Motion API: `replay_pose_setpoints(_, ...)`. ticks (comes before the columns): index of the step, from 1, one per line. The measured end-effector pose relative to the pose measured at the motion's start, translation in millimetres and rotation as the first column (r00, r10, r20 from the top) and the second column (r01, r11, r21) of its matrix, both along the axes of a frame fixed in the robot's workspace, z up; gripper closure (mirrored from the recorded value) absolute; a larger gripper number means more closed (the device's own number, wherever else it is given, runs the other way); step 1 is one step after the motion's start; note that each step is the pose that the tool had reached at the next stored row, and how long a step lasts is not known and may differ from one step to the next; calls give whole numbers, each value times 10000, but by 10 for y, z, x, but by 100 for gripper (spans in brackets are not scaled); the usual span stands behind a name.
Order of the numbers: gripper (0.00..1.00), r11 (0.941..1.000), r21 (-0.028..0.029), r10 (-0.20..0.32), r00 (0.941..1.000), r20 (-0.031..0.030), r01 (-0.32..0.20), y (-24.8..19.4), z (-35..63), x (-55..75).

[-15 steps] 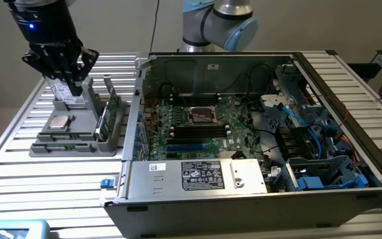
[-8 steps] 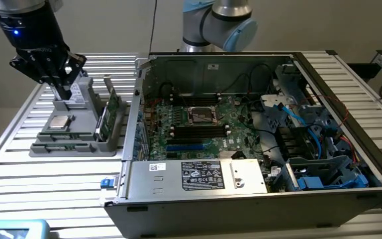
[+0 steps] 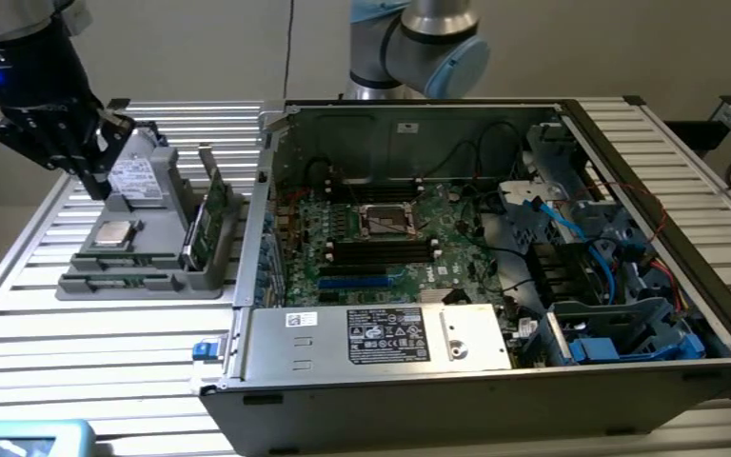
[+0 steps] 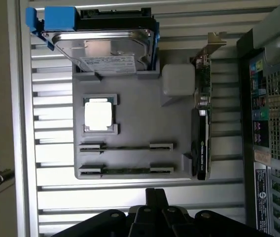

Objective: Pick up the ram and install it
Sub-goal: 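Reach for the ram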

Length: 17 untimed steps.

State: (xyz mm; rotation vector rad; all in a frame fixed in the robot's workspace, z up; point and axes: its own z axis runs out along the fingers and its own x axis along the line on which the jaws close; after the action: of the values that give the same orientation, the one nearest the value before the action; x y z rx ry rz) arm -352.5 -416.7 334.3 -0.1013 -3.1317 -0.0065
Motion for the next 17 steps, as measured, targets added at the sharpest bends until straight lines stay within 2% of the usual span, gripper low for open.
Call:
replay_pose_setpoints(8, 89, 10000, 0, 67, 10000, 1, -67, -9, -80, -216)
replay_pose_setpoints(11, 89, 9998, -1, 190, 9998, 1, -190, -8, -100, -222)
replay_pose_setpoints(17, 89, 9986, -24, 525, 9986, 0, -525, 29, -135, -223)
